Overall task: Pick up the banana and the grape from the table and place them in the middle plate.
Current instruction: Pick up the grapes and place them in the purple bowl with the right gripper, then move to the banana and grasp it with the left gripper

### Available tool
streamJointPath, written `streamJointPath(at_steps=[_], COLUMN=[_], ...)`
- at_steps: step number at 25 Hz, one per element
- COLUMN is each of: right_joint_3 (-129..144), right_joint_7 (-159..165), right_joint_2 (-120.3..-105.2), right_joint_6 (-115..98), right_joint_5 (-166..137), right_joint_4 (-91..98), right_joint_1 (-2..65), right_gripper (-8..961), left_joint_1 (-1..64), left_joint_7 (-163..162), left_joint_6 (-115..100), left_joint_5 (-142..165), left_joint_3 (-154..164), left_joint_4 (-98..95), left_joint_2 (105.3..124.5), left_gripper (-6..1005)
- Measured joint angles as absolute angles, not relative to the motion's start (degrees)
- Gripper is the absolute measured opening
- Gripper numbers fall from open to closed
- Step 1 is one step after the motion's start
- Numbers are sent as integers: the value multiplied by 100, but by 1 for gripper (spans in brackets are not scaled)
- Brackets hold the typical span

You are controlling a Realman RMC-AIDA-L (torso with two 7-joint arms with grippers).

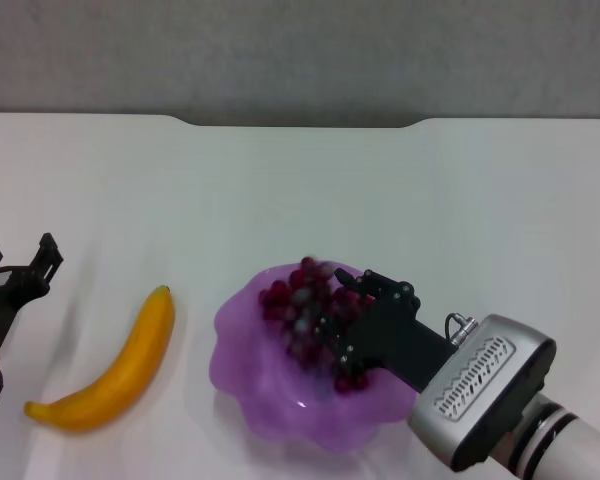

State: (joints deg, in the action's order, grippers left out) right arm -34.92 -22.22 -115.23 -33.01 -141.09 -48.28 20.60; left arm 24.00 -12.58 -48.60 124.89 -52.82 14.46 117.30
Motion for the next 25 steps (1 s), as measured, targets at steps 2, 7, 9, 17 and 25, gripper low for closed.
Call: streamJointPath(at_steps=[2, 7, 9, 17, 25], right_joint_3=[-3461, -3391, -3356, -3020, -3104], right_joint_7=[-2014, -1856, -1855, -1456, -575], right_joint_2=[-11522, -11523, -11523, -11530, -11537], right_joint_6=[-3294, -3321, -3372, -4176, -5053], right_joint_5=[-14113, -14121, -14123, -14129, -14010], right_joint_4=[-4730, -4616, -4584, -4118, -3273], right_joint_1=[2158, 2261, 2282, 2416, 2538], right_gripper=[360, 445, 581, 874, 880], left_joint_1=[2399, 2397, 2397, 2399, 2400], left_joint_7=[-1268, -1277, -1279, -1294, -1278], left_joint_6=[-4860, -4860, -4860, -4860, -4860], left_joint_5=[12489, 12489, 12489, 12489, 12489], left_joint_3=[-5282, -5282, -5282, -5282, -5282], left_joint_4=[1433, 1432, 1437, 1438, 1452], left_joint_2=[11730, 11733, 11733, 11733, 11733], left_gripper=[771, 772, 772, 772, 773])
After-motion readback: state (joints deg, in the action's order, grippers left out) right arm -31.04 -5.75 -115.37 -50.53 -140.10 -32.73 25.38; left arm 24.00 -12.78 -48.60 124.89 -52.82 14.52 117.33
